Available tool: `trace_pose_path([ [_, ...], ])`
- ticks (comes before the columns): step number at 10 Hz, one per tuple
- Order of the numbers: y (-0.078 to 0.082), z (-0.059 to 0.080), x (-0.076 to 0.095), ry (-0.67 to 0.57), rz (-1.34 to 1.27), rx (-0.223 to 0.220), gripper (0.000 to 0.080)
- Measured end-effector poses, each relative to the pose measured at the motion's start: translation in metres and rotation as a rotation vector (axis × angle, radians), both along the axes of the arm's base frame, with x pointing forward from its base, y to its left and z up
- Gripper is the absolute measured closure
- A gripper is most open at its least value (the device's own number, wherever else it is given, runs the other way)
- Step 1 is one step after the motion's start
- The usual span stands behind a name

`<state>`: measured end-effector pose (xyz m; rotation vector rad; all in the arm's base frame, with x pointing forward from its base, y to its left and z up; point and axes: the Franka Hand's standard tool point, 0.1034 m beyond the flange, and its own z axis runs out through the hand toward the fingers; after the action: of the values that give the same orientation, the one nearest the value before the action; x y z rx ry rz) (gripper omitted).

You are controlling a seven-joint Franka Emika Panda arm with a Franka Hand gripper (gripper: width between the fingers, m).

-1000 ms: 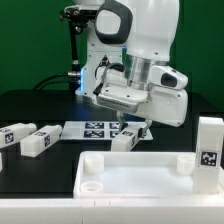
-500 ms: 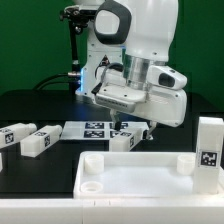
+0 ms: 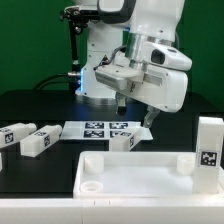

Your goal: Assemble desk

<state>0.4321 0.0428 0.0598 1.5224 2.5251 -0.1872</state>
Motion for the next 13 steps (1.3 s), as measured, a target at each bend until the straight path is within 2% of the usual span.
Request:
trace_pose_path([
  [1, 0.005, 0.0, 0.006, -0.026, -0.077, 0.009, 0.0151],
  [4, 0.004, -0.002, 0.004, -0.052, -0.245, 0.027, 0.0151],
  [5, 0.005, -0.003, 0.005, -0.073, -0.338, 0.047, 0.0151],
  [6, 0.003, -0.01, 0.006, -0.095, -0.458, 0.075, 0.0151],
  [9, -0.011, -0.009, 0.01, -0.15, -1.066, 0.138, 0.0151],
  [10, -0.013, -0.006, 0.014, -0.155, -1.108, 0.145, 0.0151],
  [13, -0.01, -0.007, 0.014, -0.175, -1.272, 0.164, 0.0151],
])
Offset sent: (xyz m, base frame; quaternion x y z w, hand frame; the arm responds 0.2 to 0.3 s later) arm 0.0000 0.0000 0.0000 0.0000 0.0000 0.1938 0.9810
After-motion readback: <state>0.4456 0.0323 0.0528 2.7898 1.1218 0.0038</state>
